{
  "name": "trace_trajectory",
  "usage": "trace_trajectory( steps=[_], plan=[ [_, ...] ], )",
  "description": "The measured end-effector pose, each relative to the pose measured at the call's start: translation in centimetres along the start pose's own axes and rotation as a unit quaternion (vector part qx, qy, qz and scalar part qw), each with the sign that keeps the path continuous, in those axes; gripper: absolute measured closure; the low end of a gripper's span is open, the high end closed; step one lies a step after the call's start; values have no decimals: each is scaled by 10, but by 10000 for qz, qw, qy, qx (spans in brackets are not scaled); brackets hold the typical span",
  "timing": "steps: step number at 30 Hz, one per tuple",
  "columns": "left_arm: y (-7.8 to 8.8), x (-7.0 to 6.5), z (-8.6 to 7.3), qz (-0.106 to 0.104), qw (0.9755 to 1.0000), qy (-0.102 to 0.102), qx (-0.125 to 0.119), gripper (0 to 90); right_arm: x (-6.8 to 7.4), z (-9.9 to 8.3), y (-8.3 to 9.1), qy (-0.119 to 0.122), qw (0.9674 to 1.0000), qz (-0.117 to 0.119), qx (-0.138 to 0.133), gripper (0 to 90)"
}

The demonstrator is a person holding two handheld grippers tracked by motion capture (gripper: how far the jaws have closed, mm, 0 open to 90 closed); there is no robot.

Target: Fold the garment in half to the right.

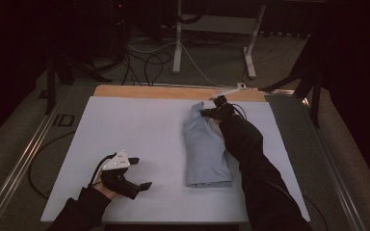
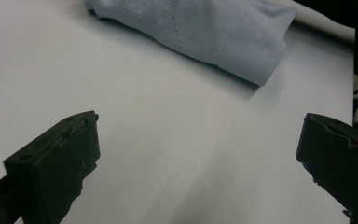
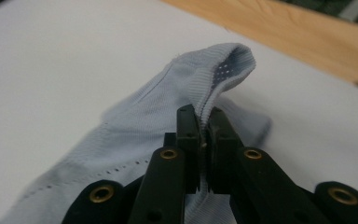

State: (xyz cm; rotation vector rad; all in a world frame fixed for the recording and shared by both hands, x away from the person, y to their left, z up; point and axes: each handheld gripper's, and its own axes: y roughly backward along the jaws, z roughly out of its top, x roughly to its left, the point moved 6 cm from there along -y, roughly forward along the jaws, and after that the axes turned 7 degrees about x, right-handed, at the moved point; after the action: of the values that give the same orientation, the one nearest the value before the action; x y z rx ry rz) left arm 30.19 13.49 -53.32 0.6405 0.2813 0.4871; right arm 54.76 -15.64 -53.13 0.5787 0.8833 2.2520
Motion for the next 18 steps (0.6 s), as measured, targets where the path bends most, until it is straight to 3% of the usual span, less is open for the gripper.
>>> trace_trajectory(
  steps=[4,13,18],
  plan=[
    [2,1,1,46,10000,10,-34,3,-7,-8,-6,-130,9998,-42,140,861],
    [7,4,0,101,9999,77,-36,3,-14,-23,-21,-252,9952,-495,810,853],
    [6,3,1,96,9999,78,-44,3,-13,-22,-23,-271,9942,-642,815,821]
  ],
)
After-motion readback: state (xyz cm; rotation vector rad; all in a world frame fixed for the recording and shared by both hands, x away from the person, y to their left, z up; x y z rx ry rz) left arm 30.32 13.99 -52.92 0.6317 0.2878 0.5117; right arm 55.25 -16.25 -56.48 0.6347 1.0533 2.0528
